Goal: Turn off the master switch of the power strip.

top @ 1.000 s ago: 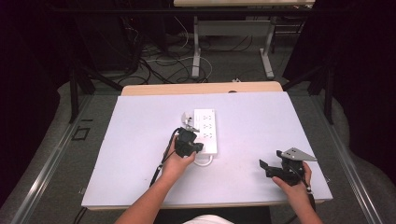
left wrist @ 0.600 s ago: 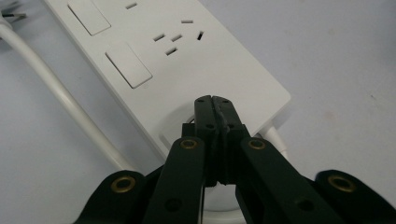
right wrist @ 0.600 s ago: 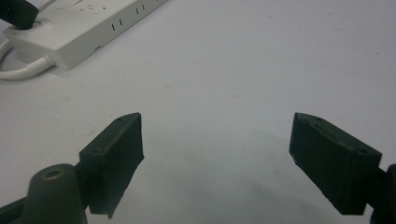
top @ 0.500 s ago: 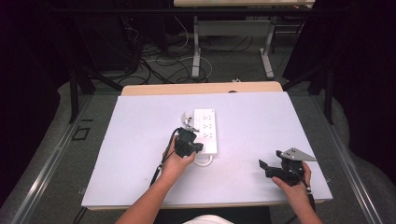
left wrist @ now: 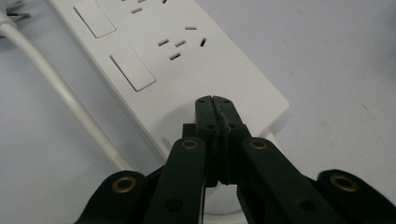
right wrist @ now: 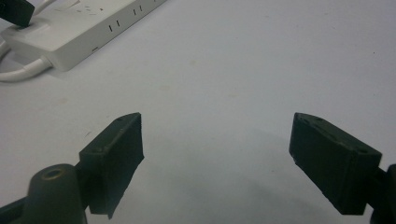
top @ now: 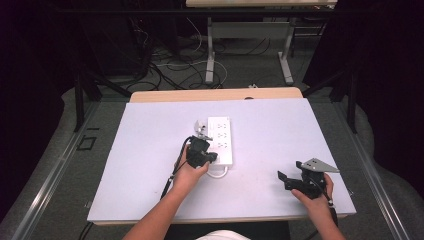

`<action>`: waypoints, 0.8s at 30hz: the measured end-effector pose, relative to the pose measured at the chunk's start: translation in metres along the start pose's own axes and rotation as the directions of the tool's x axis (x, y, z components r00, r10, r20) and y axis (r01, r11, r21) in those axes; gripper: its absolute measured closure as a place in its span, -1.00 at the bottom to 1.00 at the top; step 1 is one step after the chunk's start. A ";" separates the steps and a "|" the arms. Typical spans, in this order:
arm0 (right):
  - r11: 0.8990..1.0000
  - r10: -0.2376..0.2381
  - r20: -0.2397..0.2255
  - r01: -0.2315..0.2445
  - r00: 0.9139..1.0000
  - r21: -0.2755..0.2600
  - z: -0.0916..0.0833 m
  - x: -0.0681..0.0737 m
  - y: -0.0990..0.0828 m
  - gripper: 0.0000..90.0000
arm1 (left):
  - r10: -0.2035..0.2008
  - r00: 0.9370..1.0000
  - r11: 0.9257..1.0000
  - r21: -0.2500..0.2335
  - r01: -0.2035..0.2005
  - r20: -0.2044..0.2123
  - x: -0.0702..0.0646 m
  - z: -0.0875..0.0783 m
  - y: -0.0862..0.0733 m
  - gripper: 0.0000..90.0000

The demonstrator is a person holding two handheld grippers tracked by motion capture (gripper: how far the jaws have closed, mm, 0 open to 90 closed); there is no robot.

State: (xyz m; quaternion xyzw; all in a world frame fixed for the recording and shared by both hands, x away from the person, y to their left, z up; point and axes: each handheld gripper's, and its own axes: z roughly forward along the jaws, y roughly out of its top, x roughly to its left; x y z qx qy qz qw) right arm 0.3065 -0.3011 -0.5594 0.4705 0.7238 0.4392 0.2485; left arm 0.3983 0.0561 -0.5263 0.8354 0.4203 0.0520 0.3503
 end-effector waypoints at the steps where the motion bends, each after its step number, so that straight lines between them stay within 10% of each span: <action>1: 1.000 0.005 -0.004 -0.005 1.000 0.004 0.000 0.000 0.000 -0.62 | -0.005 1.000 1.000 -0.004 0.005 0.000 0.000 0.000 0.000 1.00; 24: 1.000 0.004 0.001 -0.004 1.000 0.001 0.000 0.001 0.000 -0.62 | -0.013 1.000 1.000 -0.022 0.012 -0.009 0.007 -0.012 0.001 1.00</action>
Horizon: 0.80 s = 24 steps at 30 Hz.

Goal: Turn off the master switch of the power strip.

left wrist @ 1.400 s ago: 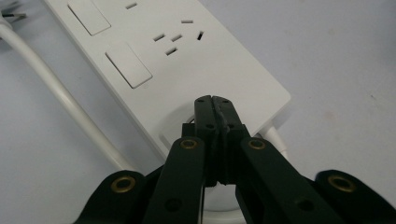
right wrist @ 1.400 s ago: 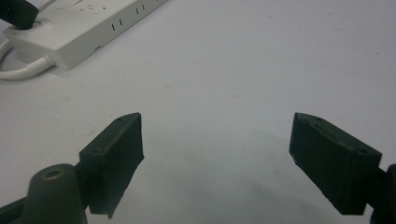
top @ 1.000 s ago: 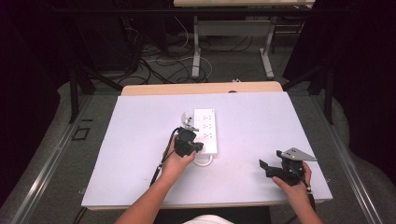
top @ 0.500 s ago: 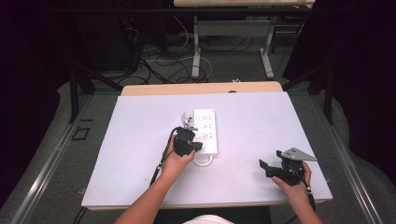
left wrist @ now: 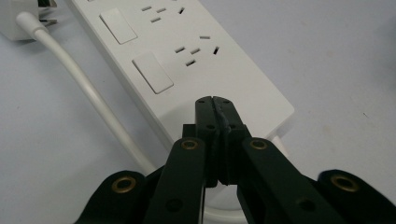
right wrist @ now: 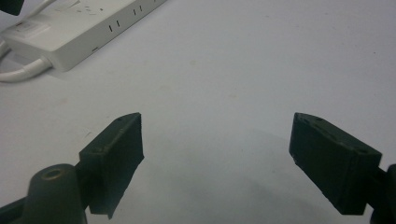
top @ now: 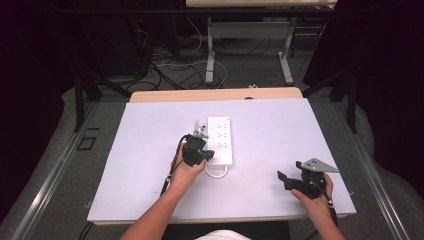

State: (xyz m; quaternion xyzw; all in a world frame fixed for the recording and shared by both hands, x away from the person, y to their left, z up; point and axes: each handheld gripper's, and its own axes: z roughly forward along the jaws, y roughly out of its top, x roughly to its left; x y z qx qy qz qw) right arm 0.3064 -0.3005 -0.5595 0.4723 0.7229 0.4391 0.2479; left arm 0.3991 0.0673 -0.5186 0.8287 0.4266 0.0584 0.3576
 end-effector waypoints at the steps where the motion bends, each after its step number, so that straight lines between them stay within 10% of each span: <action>1: 1.000 -0.001 0.001 0.001 1.000 0.000 0.000 0.000 0.000 -0.62 | 0.002 1.000 1.000 -0.001 -0.002 0.001 0.000 0.000 0.000 1.00; 24: 1.000 -0.001 -0.001 0.001 1.000 -0.002 -0.001 -0.001 0.000 -0.62 | -0.018 1.000 0.999 -0.046 0.017 -0.011 0.006 -0.018 -0.001 1.00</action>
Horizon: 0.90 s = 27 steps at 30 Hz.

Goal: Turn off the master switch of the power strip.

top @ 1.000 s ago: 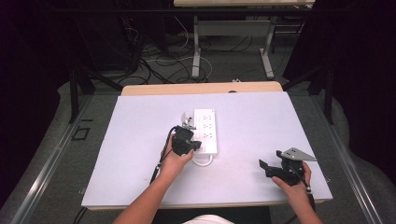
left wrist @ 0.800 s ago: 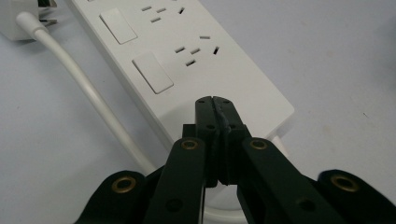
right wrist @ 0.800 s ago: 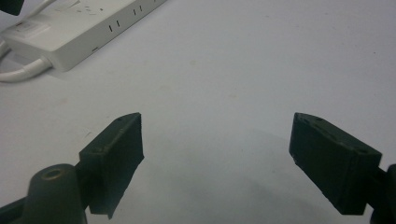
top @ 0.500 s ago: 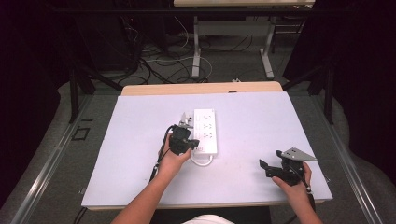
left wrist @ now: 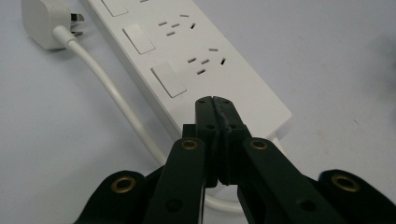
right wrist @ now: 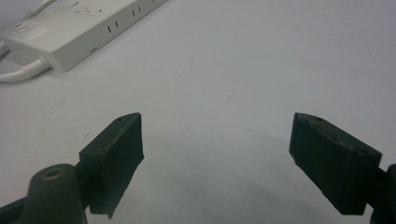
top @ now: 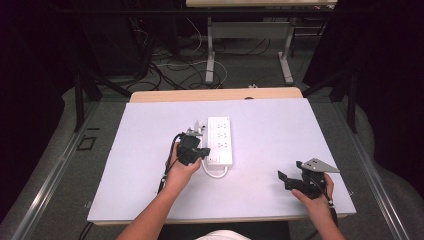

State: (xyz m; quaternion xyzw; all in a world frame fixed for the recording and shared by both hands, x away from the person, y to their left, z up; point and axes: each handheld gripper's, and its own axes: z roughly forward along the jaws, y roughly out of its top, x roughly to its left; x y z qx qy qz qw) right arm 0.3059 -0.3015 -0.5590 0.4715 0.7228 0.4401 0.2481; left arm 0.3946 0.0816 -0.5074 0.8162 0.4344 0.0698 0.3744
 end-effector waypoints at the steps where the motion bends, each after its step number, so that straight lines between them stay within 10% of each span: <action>1: 1.000 0.000 0.001 0.000 1.000 0.000 0.000 0.000 0.000 -0.62 | -0.002 1.000 1.000 -0.005 0.002 -0.004 0.000 -0.001 0.000 1.00; 27: 1.000 0.008 0.003 -0.008 1.000 0.001 -0.001 0.001 0.000 -0.62 | -0.041 0.999 0.998 -0.055 0.040 -0.014 0.015 -0.024 -0.006 0.98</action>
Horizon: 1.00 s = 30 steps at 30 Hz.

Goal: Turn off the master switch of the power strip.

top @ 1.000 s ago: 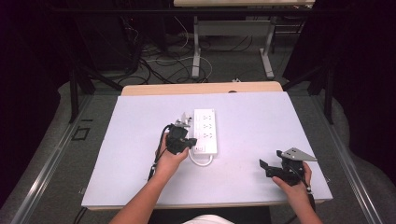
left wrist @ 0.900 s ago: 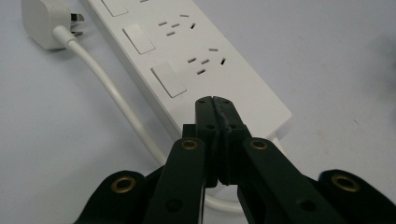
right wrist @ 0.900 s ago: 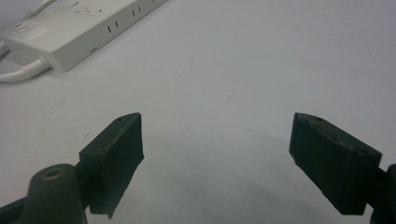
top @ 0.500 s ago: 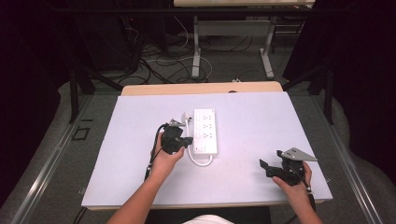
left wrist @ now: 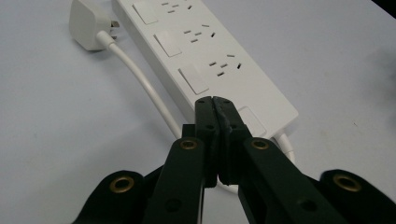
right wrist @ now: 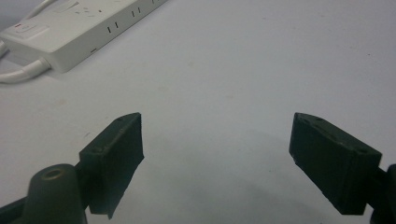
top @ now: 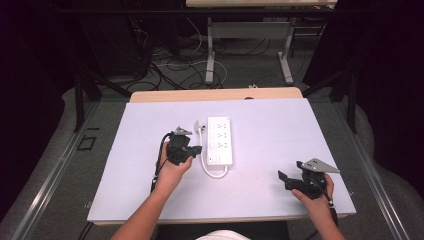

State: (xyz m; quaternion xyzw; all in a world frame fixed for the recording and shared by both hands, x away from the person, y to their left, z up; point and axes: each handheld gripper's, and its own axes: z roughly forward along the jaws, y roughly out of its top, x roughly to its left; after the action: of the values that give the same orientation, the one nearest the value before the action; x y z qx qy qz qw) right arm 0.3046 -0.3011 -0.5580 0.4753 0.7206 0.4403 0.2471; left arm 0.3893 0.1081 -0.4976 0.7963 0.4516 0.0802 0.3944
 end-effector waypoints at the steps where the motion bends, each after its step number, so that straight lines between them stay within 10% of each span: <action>1: 1.000 0.000 -0.001 0.000 1.000 -0.001 0.000 0.000 0.000 -0.62 | -0.003 1.000 1.000 -0.001 0.003 -0.001 0.001 -0.001 0.000 0.98; 30: 1.000 -0.008 0.004 0.008 1.000 -0.009 -0.001 0.000 0.001 -0.62 | -0.054 0.998 0.997 -0.051 0.052 -0.034 0.026 -0.026 -0.010 0.78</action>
State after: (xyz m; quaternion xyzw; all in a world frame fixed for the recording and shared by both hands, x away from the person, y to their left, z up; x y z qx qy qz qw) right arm 0.3042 -0.3014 -0.5569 0.4719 0.7200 0.4417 0.2525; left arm 0.3852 0.1455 -0.4925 0.7723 0.4773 0.0951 0.4082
